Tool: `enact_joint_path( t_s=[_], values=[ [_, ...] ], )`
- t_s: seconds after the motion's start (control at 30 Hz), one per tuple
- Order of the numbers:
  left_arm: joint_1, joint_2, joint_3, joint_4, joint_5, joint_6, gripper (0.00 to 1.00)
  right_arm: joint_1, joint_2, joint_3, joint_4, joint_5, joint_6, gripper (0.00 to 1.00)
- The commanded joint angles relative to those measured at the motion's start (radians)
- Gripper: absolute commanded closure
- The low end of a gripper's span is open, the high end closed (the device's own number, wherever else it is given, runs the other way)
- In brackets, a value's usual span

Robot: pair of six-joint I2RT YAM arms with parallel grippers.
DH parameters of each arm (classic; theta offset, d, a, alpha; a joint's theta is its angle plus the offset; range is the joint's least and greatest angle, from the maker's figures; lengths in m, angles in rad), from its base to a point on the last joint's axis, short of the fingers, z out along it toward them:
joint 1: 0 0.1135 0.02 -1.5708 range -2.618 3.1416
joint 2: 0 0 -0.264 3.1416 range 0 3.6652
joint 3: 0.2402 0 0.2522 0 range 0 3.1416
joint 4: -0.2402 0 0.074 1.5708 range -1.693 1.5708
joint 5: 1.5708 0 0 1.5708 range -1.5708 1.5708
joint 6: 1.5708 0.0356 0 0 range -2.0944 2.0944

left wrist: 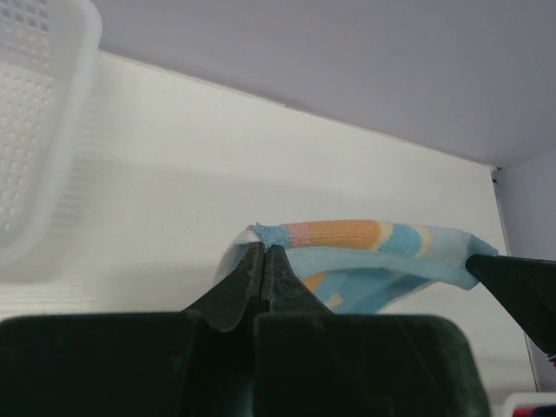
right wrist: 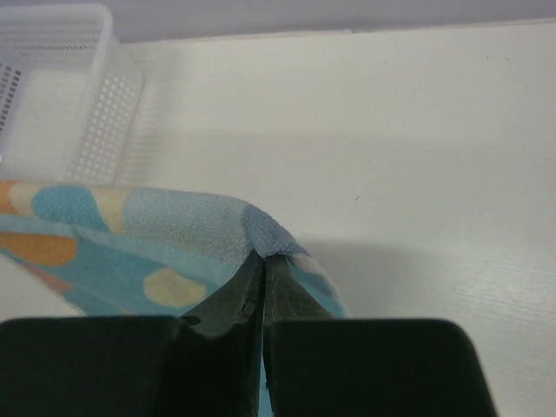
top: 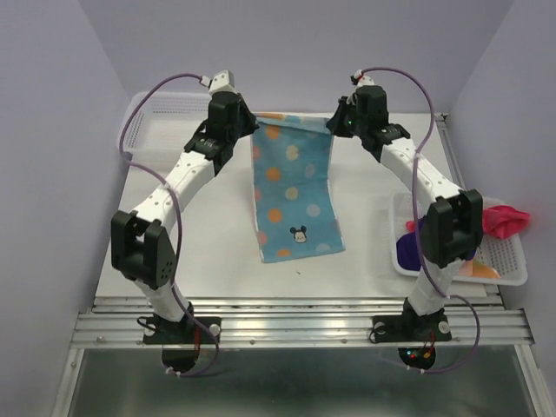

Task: Fold and stack the towels
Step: Flatten out the crumpled towel, then fold the towel

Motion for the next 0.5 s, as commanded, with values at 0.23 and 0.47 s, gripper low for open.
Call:
enact_joint_path(
  t_s=[0.23, 0.47],
  values=[
    [0.104, 0.377, 0.348, 0.037, 0.149, 0.089, 1.0, -0.13, 0.396, 0.425, 0.036, -0.343, -0.026, 0.99],
    [0.107, 0.3, 0.192, 0.046, 0.201, 0.065, 1.0, -0.13, 0.345, 0.345, -0.019, -0.4, -0.008, 0.99]
  ],
)
